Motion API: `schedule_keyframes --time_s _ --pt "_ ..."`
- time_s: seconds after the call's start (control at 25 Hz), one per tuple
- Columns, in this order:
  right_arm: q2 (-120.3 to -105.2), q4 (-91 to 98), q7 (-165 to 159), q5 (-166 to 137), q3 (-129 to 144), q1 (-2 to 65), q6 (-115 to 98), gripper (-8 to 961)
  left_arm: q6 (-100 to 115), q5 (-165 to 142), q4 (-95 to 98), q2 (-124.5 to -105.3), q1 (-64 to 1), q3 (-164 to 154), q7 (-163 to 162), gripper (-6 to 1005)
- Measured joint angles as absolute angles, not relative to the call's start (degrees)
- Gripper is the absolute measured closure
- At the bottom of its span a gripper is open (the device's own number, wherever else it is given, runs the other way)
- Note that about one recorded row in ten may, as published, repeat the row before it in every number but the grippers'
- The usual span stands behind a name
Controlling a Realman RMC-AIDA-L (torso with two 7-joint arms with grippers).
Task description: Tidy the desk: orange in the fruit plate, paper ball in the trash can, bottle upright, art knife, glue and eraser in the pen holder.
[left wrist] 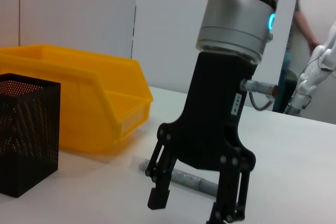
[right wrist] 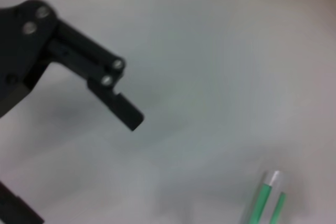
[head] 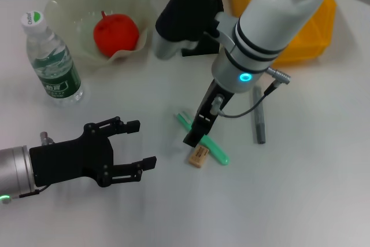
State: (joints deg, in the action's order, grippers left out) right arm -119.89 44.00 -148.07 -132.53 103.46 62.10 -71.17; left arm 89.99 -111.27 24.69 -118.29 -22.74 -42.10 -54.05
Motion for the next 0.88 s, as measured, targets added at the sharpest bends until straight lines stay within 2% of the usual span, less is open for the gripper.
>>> schedule_keyframes --time_s 0.72,0.88 --pt "-119.88 44.06 -146.86 -132.35 104.95 59.24 -67.21 246 89.45 -111.27 24.6 -118.39 -23.1 -42.1 -54.86 157" --pt "-119.88 43.9 -146.85 -132.35 105.28 59.0 -66.88 360 89.37 -111.27 24.61 -118.47 -23.2 -42.1 -54.93 157"
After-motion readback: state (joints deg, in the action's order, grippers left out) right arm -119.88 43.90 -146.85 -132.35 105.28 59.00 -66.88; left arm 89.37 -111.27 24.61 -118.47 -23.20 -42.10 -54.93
